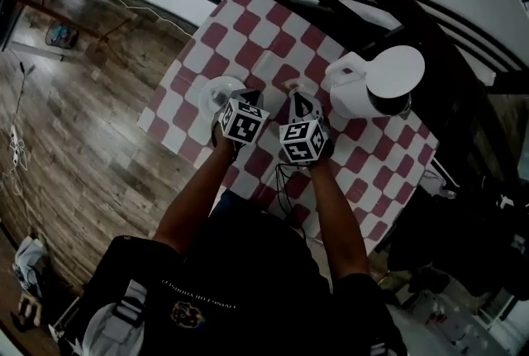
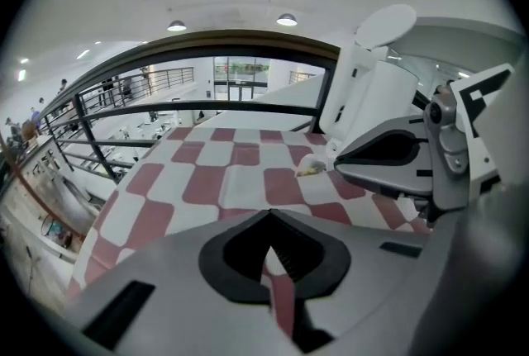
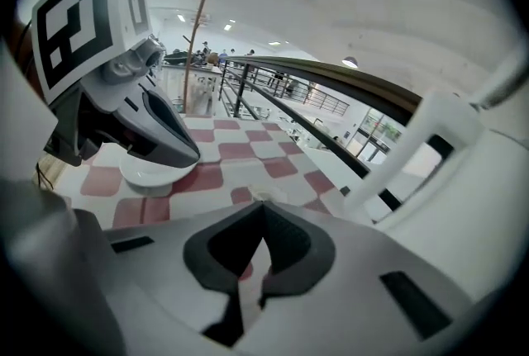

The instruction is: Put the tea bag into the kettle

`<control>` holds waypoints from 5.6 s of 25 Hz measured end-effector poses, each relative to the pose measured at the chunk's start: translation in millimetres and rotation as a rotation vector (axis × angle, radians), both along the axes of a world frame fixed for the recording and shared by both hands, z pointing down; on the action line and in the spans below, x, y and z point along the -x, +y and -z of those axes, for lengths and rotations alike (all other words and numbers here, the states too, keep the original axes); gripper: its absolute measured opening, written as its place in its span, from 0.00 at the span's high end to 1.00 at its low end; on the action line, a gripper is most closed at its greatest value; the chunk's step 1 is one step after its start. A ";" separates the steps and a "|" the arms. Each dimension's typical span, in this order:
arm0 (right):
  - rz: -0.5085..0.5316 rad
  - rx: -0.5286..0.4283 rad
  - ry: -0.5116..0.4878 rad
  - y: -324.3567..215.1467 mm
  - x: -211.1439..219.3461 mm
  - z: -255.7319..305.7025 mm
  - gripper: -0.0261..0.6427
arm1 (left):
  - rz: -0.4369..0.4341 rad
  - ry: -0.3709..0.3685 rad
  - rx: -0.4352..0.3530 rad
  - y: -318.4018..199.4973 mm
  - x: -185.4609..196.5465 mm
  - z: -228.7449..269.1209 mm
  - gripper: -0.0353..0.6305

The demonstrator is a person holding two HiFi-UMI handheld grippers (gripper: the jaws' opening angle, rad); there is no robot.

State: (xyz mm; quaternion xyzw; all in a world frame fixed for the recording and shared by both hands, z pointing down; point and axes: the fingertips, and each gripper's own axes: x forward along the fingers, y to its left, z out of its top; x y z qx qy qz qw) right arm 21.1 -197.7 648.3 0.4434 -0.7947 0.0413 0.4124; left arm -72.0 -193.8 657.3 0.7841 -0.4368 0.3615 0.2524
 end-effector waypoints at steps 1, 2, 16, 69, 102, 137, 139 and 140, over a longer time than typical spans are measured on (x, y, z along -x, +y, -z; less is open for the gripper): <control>-0.034 0.001 0.002 4.2 -14.9 -0.4 0.94 | -0.035 0.002 -0.001 -0.1 -15.3 -0.2 0.95; -0.067 0.003 0.004 9.3 -29.5 -0.7 0.94 | -0.069 0.005 -0.002 0.5 -30.6 0.0 0.95; -0.429 0.021 -0.065 108.1 -151.7 1.4 0.94 | -0.421 0.017 -0.024 53.4 -170.9 8.1 0.95; -0.428 -0.346 -0.229 103.5 -165.4 163.2 0.94 | -0.379 0.136 -0.327 58.3 -177.8 167.4 0.95; -0.447 -0.470 -0.207 67.8 -181.6 218.5 0.94 | -0.423 0.197 -0.405 20.0 -214.8 205.1 0.95; -0.402 -0.542 -0.298 20.7 -187.7 246.0 0.69 | -0.385 0.183 -0.367 -9.5 -204.0 185.5 0.95; -0.395 -0.568 -0.297 20.0 -188.1 258.2 0.69 | -0.377 0.182 -0.368 -10.3 -200.2 185.1 0.95; -0.393 -0.580 -0.297 19.4 -188.6 264.2 0.69 | -0.373 0.182 -0.369 -11.1 -198.4 185.1 0.95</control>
